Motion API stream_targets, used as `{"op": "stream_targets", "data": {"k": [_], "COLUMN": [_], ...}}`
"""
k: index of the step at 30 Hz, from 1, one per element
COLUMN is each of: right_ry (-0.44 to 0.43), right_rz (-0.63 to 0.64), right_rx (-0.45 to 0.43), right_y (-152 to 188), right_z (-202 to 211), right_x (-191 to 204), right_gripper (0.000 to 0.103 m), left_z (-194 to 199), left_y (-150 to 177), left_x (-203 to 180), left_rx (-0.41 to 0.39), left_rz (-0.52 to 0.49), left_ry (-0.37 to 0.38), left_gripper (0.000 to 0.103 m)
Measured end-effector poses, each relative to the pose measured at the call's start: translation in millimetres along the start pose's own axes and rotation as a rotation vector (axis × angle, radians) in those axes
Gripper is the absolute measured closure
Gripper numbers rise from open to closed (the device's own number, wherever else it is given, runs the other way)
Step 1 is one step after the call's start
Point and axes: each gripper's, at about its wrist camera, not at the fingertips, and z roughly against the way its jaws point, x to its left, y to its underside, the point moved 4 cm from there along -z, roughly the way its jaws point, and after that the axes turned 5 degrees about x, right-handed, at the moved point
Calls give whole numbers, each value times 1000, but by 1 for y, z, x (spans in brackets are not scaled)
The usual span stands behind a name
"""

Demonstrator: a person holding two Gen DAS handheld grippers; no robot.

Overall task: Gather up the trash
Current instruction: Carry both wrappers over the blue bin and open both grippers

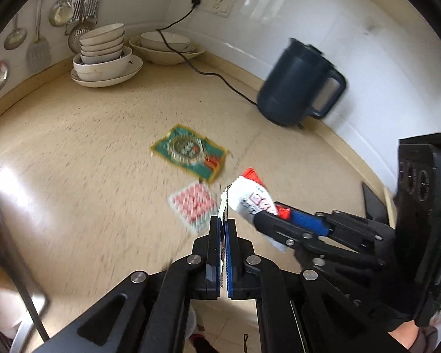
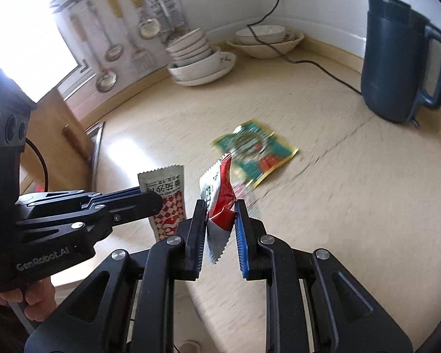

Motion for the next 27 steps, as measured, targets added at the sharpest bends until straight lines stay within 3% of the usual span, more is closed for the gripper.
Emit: {"op": "stream_targets", "data": {"k": [6, 10, 14, 15, 21, 26, 27], "right_ry": [18, 12, 10, 13, 36, 18, 12], "right_rz": [-42, -86, -110, -111, -91, -96, -104], "right_rx": [15, 82, 162, 185, 289, 357, 367], "right_y": [73, 117, 152, 161, 211, 250, 254], "right_z": [12, -2, -25, -33, -80, -125, -131], "right_x": [60, 78, 82, 81, 69, 53, 49], "right_gripper": [85, 85, 85, 85, 85, 85, 85], "left_z": [35, 31, 12, 6, -54, -101, -104], "left_y": [79, 128, 153, 156, 189, 211, 221], "left_x": [22, 40, 51, 53, 68, 76, 75], "left_rx": [-40, 38, 95, 28, 90, 163, 348], "left_rz": [-62, -45, -8, -48, -39, -35, -19], "left_ry": [15, -7, -4, -8, -14, -51, -16], "left_gripper": [103, 103, 103, 103, 103, 103, 103]}}
